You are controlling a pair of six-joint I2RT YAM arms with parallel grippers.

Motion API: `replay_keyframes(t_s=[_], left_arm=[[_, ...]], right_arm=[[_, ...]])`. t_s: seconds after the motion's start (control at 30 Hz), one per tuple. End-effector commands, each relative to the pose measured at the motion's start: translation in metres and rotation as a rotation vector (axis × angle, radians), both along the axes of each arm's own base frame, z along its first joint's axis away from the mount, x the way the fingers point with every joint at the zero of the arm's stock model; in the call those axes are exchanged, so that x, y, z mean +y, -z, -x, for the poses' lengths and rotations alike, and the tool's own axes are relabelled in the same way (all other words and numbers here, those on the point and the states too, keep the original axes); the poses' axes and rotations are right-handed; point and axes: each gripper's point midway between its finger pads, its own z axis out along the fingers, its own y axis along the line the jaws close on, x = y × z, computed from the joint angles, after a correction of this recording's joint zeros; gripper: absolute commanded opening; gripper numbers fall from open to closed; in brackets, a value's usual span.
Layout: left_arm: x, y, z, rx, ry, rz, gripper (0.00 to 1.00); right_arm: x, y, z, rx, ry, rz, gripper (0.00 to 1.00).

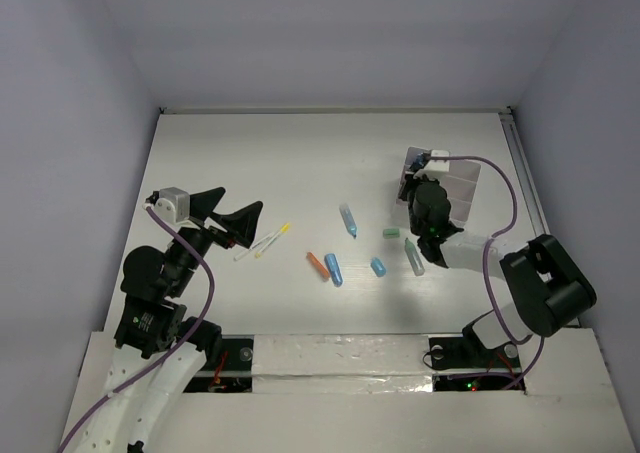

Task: Sort the stationery into containers
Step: Place the scissors in the storage box.

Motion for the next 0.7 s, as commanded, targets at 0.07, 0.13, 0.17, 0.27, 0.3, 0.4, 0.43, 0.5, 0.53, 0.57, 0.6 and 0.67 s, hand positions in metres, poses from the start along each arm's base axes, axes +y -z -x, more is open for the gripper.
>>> replay_keyframes(t_s=[0.07, 0.13, 0.17, 0.27, 0.3, 0.4, 0.43, 0.5, 0.53, 0.57, 0.6, 0.67], left_arm=[[0.000, -0.024, 0.004, -0.071, 0.010, 0.015, 0.99], [-0.001, -0.024, 0.004, -0.069, 0.012, 0.015, 0.99], [0.000, -0.024, 0.004, -0.070, 0.010, 0.017, 0.99], [0.000, -0.025, 0.004, -0.073, 0.010, 0.018, 0.99], [0.000, -0.025, 0.004, -0.074, 0.010, 0.016, 0.99], [0.000, -0.025, 0.004, -0.073, 0.010, 0.018, 0.99], [0.000, -0.025, 0.005, -0.074, 0.012, 0.016, 0.99], [0.000, -0.025, 0.005, -0.074, 0.010, 0.016, 0.99], [0.000, -0.024, 0.004, -0.072, 0.010, 0.016, 0.99], [0.000, -0.025, 0.004, -0.073, 0.009, 0.017, 0.99], [0.000, -0.025, 0.005, -0.073, 0.007, 0.017, 0.99], [0.001, -0.025, 0.004, -0.071, 0.002, 0.021, 0.99]], right_arm=[[-0.009, -0.014, 0.001, -0.088, 0.049, -0.077, 0.00], [-0.010, -0.012, 0.002, -0.085, 0.052, -0.076, 0.00], [-0.009, -0.011, 0.002, -0.086, 0.050, -0.077, 0.00], [-0.009, -0.010, 0.005, -0.087, 0.040, -0.097, 0.13], [-0.008, -0.010, 0.006, -0.088, 0.032, -0.102, 0.19], [-0.005, -0.016, 0.009, -0.093, 0.007, -0.112, 0.38], [-0.004, -0.018, 0.009, -0.093, 0.002, -0.111, 0.40], [-0.003, -0.026, 0.010, -0.097, -0.008, -0.109, 0.47], [-0.003, -0.029, 0.010, -0.099, -0.008, -0.105, 0.48], [-0.005, -0.033, 0.012, -0.095, -0.007, -0.103, 0.49], [-0.005, -0.036, 0.013, -0.092, -0.008, -0.106, 0.49], [-0.002, -0.042, 0.014, -0.070, -0.023, -0.112, 0.50]])
